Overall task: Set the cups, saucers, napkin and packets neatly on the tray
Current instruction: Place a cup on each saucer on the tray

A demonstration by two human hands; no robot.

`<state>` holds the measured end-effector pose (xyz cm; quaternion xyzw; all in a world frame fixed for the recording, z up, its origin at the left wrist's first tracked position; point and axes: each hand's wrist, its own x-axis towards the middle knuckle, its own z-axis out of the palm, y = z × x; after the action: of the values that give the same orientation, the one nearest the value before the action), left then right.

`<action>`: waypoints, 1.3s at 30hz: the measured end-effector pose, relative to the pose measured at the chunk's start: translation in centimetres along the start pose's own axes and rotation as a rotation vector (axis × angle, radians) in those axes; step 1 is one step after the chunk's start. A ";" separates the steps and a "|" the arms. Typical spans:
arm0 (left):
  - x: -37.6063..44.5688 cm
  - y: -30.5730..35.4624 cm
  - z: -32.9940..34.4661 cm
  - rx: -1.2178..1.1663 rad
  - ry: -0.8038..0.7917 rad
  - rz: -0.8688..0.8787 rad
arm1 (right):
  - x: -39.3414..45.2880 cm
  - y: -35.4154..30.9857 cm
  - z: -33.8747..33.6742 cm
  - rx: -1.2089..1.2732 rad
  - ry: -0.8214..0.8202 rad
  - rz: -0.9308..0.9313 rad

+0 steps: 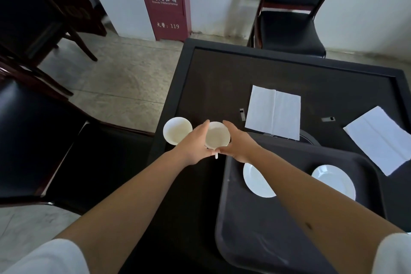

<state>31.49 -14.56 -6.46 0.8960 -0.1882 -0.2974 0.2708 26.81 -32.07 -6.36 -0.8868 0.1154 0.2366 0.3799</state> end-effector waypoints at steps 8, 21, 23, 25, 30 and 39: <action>-1.0 -0.4 0.1 -0.102 0.012 -0.038 | -0.4 0.9 0.4 0.087 -0.001 -0.030; -8.8 2.9 0.3 -0.276 0.027 0.031 | -8.7 1.3 0.4 0.169 0.051 -0.076; -10.4 3.4 0.9 -0.304 -0.012 0.040 | -10.9 1.6 0.4 0.135 0.065 -0.090; -12.0 4.0 1.5 -0.312 -0.036 0.043 | -13.1 1.9 0.5 0.107 0.073 -0.086; -15.7 6.3 3.2 -0.323 -0.039 0.060 | -18.1 2.9 0.6 0.137 0.121 -0.082; -18.7 10.5 6.2 -0.329 -0.091 0.172 | -25.3 5.6 0.2 0.198 0.229 -0.072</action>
<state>11.65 -15.77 3.66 0.8059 -0.2248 -0.3402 0.4294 2.80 -35.07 2.91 -0.8696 0.1490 0.1077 0.4582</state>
